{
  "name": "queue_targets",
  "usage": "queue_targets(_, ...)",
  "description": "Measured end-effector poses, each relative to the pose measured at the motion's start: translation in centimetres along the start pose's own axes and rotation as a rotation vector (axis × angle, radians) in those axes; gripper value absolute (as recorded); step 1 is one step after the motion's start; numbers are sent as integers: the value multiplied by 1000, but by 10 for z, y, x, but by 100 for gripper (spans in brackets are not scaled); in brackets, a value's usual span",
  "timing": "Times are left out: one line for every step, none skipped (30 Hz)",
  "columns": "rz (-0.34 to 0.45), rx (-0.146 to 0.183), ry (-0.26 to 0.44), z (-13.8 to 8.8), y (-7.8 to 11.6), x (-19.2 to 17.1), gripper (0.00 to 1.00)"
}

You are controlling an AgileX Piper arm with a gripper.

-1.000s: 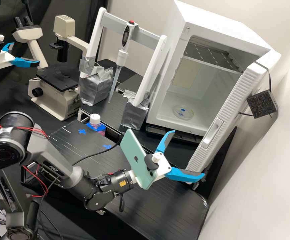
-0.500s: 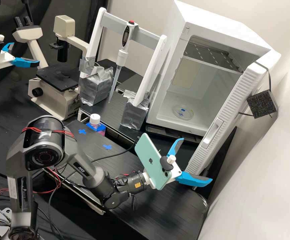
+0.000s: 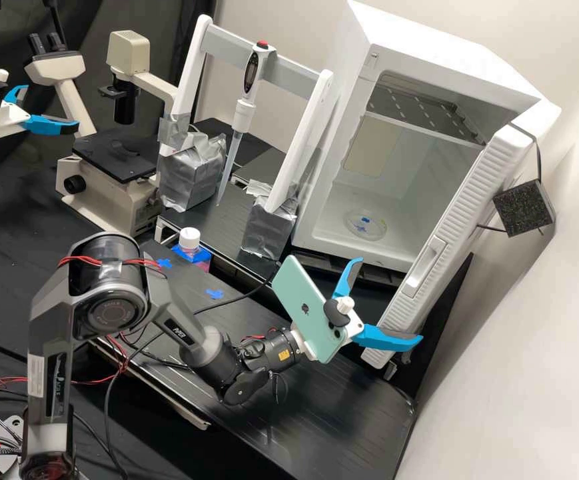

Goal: Close the door

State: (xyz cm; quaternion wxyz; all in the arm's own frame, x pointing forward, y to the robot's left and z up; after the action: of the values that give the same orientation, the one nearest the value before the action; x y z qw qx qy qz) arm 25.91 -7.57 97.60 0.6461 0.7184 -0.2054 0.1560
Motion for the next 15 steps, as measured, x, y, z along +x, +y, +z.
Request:
queue_targets(0,2,0,0,0,0,100)
queue_targets(1,4,2,-1,0,0,100)
queue_targets(2,9,5,-2,1,-1,100)
queue_targets(4,22,8,-4,2,-2,100)
queue_targets(1,32,11,-5,2,-4,100)
queue_targets(-3,42,17,-8,2,-6,100)
queue_targets(-9,46,21,-10,2,-8,100)
queue_targets(-17,53,28,-13,2,-11,100)
queue_targets(-26,57,32,-15,1,-12,100)
queue_targets(-36,55,41,-18,1,-14,100)
queue_targets(-49,57,44,-20,0,-16,100)
queue_targets(-57,59,56,-24,-1,-18,100)
queue_targets(-69,67,62,-28,-2,-21,100)
queue_targets(-80,71,67,-31,-4,-23,100)
queue_targets(-89,75,77,-35,-6,-24,100)
